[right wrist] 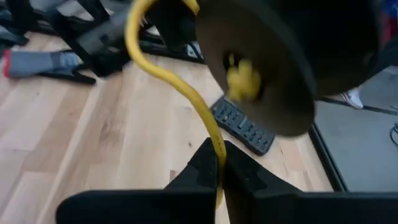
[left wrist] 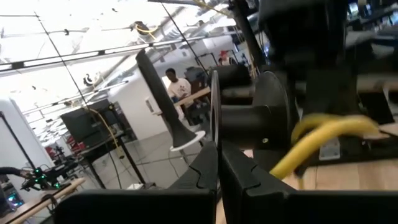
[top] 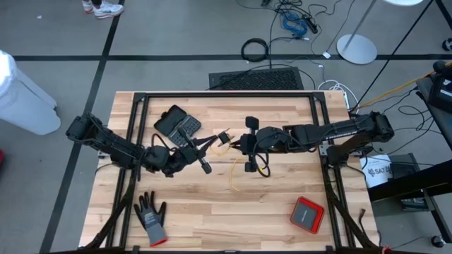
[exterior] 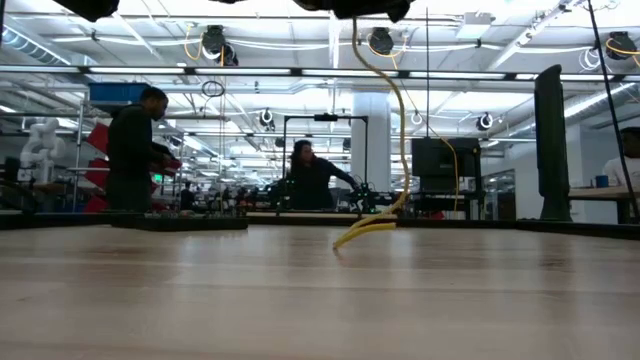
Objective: Coil cords
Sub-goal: Coil the yellow wire onto the spool
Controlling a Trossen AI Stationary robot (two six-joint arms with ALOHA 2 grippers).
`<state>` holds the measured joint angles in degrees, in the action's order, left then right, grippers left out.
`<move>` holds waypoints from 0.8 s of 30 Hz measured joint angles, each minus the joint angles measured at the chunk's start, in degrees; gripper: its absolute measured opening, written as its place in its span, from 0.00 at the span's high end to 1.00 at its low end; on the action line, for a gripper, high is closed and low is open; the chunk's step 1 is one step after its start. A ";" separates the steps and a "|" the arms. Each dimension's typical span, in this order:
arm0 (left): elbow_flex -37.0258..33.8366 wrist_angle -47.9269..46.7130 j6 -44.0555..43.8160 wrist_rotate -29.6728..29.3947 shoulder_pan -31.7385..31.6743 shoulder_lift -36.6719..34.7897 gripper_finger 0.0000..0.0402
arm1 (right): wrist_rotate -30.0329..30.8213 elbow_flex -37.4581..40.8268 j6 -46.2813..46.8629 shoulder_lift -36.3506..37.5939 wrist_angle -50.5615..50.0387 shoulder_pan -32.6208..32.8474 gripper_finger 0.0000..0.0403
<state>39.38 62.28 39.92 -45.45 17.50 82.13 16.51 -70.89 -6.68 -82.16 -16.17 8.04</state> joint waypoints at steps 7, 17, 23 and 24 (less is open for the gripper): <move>0.00 -2.22 0.00 -0.02 -0.33 0.00 1.00 | 2.03 0.00 -0.02 2.32 -1.40 1.19 1.00; 0.00 -3.74 -0.02 0.39 -0.31 0.00 1.00 | 4.69 0.00 0.00 4.06 -4.24 1.46 1.00; 0.00 -6.14 -0.04 1.53 -0.28 -0.02 1.00 | 5.53 0.00 0.00 4.42 -4.37 1.46 1.00; 0.00 -6.33 -0.04 1.87 -0.28 -0.02 1.00 | 5.97 0.00 0.00 4.53 -4.66 1.46 1.00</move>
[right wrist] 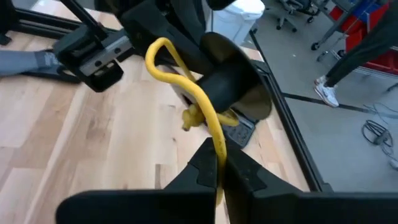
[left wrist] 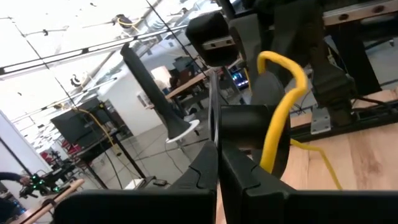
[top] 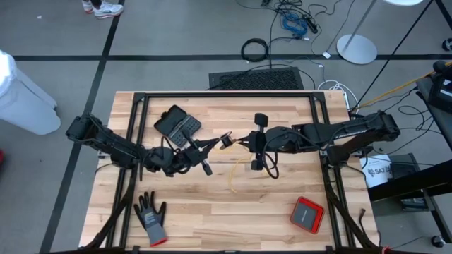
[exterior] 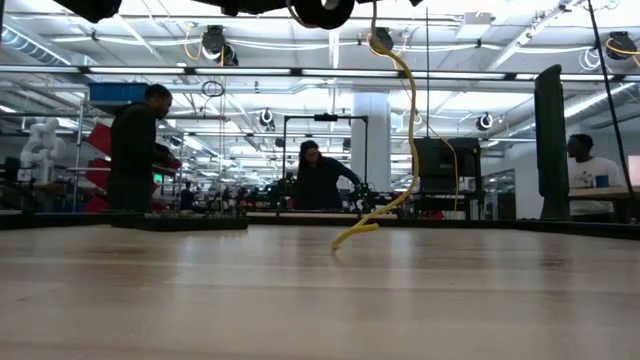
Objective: Coil cords
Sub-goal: Coil the yellow wire onto the spool
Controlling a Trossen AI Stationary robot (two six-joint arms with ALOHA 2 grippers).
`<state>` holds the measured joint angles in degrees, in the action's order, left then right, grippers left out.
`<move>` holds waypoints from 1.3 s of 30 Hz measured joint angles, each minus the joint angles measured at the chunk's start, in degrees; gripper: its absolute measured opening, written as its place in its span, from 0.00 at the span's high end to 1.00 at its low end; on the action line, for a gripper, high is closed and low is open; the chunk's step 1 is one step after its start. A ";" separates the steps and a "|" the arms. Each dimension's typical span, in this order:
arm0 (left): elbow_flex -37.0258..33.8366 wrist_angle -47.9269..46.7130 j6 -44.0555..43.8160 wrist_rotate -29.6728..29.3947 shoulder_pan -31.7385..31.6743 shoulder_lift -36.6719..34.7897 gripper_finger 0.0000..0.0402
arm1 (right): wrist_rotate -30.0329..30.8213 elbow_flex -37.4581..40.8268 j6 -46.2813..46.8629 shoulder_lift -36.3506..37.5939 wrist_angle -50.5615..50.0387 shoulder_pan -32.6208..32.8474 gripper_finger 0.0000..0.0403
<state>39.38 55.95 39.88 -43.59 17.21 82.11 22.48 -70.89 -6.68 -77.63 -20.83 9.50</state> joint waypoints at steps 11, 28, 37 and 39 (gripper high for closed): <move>0.00 -1.89 2.91 1.50 0.17 -0.13 1.00 | 2.12 0.00 0.00 1.05 -2.12 0.00 1.00; 0.00 -3.04 2.62 4.60 0.17 -0.37 1.00 | 12.52 0.00 1.35 1.42 -9.82 -0.12 1.00; -0.02 3.24 2.48 7.24 1.55 -0.45 1.00 | 12.52 0.00 2.80 1.40 -11.32 -1.33 1.00; -0.03 4.76 2.54 7.36 2.09 -0.88 1.00 | 12.50 0.00 2.85 1.40 -11.37 -1.33 1.00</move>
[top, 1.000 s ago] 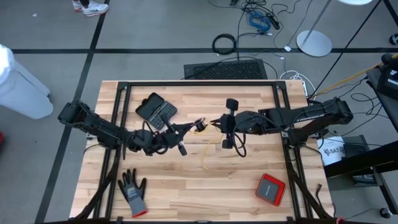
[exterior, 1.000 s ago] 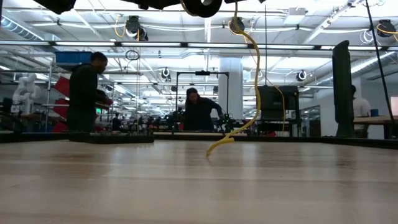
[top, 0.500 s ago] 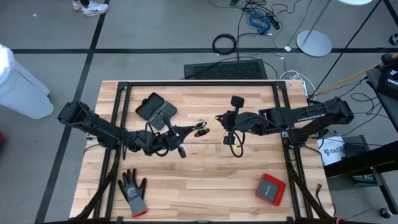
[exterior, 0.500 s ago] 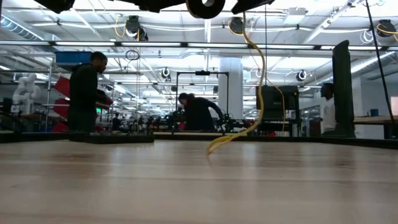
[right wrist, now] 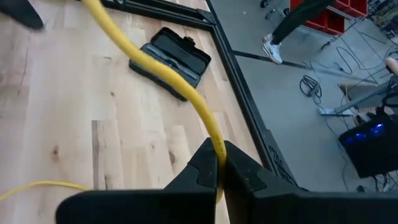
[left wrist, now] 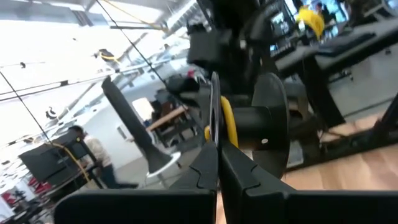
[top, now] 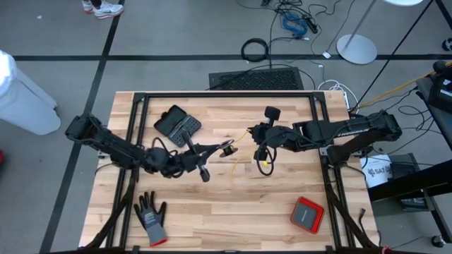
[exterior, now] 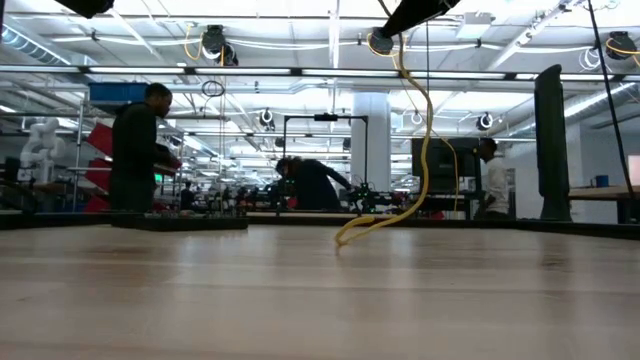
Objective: Coil cords
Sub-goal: Coil the yellow wire onto the spool
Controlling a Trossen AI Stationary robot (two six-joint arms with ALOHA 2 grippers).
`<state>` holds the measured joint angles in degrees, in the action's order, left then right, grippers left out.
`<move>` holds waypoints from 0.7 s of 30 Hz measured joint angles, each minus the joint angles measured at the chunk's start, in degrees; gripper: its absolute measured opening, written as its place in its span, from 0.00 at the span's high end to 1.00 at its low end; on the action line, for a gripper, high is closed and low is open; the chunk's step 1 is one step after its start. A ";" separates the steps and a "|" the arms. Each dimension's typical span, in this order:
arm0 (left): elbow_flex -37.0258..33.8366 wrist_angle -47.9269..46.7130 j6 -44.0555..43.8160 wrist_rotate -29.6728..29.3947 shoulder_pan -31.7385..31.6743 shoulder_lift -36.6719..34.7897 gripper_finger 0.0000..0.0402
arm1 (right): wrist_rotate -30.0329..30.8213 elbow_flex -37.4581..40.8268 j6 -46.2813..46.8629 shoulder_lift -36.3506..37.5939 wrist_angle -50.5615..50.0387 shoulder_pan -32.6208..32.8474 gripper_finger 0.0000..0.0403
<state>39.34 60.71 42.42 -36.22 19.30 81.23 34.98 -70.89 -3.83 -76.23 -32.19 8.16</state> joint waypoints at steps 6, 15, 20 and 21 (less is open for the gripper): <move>-0.01 0.36 -0.06 -0.27 0.88 -2.65 1.00 | -0.89 0.00 0.19 -0.02 0.77 0.04 1.00; -0.01 4.09 -0.11 -0.29 2.70 -4.41 1.00 | -3.58 -0.02 0.79 -0.99 2.30 0.04 1.00; -0.01 6.29 -0.11 0.17 3.03 -4.41 1.00 | -8.45 -0.02 -0.56 -1.70 7.03 0.04 1.00; -0.01 6.89 -0.16 0.22 3.03 -4.41 1.00 | -9.44 -0.02 -0.84 -1.73 7.63 0.04 1.00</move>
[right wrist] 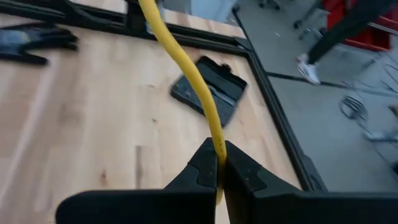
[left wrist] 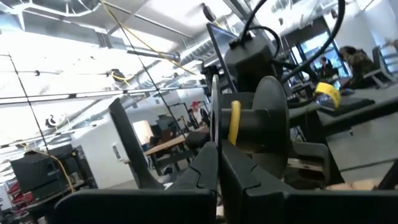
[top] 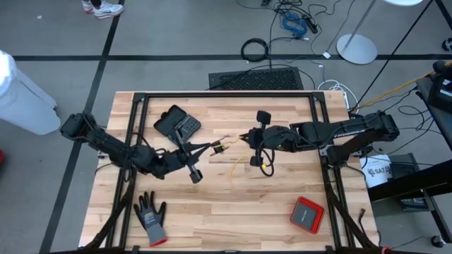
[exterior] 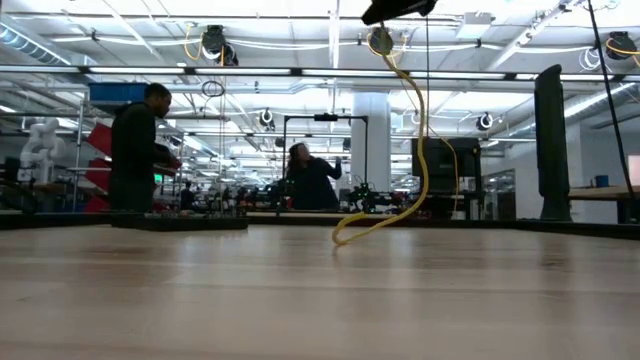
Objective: Coil cords
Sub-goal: Coil the yellow wire onto the spool
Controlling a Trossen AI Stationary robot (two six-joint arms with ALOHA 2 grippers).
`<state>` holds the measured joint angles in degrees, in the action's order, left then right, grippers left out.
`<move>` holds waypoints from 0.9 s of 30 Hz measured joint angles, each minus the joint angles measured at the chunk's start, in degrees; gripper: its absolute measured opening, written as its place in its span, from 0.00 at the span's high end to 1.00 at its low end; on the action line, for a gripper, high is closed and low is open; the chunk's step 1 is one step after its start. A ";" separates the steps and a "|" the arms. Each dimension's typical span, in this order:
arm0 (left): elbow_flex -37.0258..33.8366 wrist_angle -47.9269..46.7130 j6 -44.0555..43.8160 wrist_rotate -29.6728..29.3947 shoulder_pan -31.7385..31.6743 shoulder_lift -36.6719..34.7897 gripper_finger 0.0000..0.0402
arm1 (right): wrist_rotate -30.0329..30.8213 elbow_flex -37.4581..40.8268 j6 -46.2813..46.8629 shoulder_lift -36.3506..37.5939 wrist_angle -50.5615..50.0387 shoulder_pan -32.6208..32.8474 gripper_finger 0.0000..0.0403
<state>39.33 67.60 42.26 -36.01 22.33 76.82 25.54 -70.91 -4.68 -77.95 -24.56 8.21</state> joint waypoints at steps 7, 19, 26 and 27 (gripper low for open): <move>0.00 3.99 -1.28 1.60 0.72 -0.02 1.00 | -3.50 0.00 -0.12 0.00 2.37 0.04 1.00; 0.00 5.67 -2.73 2.75 0.72 0.00 1.00 | -3.16 0.03 -0.06 -1.59 2.55 0.03 0.94; 0.00 5.14 -2.48 1.57 0.70 -0.03 1.00 | -3.26 0.04 2.23 -1.64 0.31 0.00 0.81; 0.00 5.04 -2.39 1.55 0.72 -0.04 1.00 | -3.25 0.04 2.43 -1.64 -0.23 0.00 0.78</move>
<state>39.33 72.64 39.87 -34.46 23.05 76.77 22.29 -70.87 -2.25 -79.59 -24.79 8.21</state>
